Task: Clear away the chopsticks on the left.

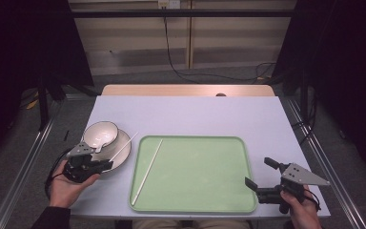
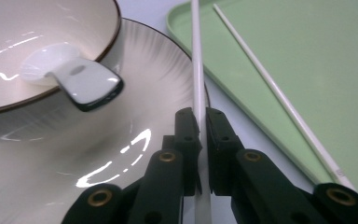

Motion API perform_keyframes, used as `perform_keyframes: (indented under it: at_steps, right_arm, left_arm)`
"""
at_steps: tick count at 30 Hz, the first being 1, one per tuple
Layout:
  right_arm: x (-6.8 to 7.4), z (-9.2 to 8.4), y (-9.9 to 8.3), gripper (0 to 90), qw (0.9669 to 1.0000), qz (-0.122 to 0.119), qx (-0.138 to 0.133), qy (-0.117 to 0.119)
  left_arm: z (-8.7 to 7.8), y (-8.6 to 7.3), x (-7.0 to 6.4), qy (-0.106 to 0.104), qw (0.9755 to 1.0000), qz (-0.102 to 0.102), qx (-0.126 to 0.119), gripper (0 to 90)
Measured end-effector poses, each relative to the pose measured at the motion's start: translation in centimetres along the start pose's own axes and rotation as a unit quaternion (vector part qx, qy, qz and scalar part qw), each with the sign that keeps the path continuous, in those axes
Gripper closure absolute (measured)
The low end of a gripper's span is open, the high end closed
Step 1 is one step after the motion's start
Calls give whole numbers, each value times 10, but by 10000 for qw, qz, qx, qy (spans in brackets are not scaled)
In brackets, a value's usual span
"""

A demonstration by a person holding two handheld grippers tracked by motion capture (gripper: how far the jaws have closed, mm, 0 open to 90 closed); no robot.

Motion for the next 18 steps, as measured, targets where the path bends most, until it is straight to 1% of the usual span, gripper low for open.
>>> perform_keyframes:
  at_steps: [1,4,5,6,8,13,15,16,18]
  right_arm:
    - [0,0,0,12,10000,6,3,6]
    - [0,0,0,12,10000,-9,14,15]
    - [0,0,0,12,10000,16,6,-2]
    - [0,0,0,12,10000,8,13,12]
    - [0,0,0,12,10000,2,12,12]
    - [0,0,0,12,10000,-22,22,16]
    - [0,0,0,12,10000,-33,20,3]
    - [0,0,0,12,10000,-30,14,11]
    - [0,-1,0,12,10000,-37,6,33]
  left_arm:
    - [-1,0,-2,24,10000,11,0,849]
    - [-1,1,-8,-6,10000,41,0,848]
    - [-1,1,-10,-49,10000,79,15,848]
    - [-1,1,-12,-46,9999,101,5,849]
    - [-2,1,-14,-25,10000,40,8,849]
    - [-2,3,-19,-42,10000,38,-40,849]
    - [-1,3,-21,-76,10000,-6,-43,849]
    - [-1,3,-23,-60,10000,-32,-44,849]
    - [-2,3,-26,-59,10000,-14,-66,849]
Point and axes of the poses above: each handheld gripper's, and its own axes: z roughly forward along the jaws, y roughly out of its top, x roughly to its left, the point moved 7 cm from there along z, roughly forward along the jaws, and after that the axes turned 11 degrees about y, right-handed, at the moved point
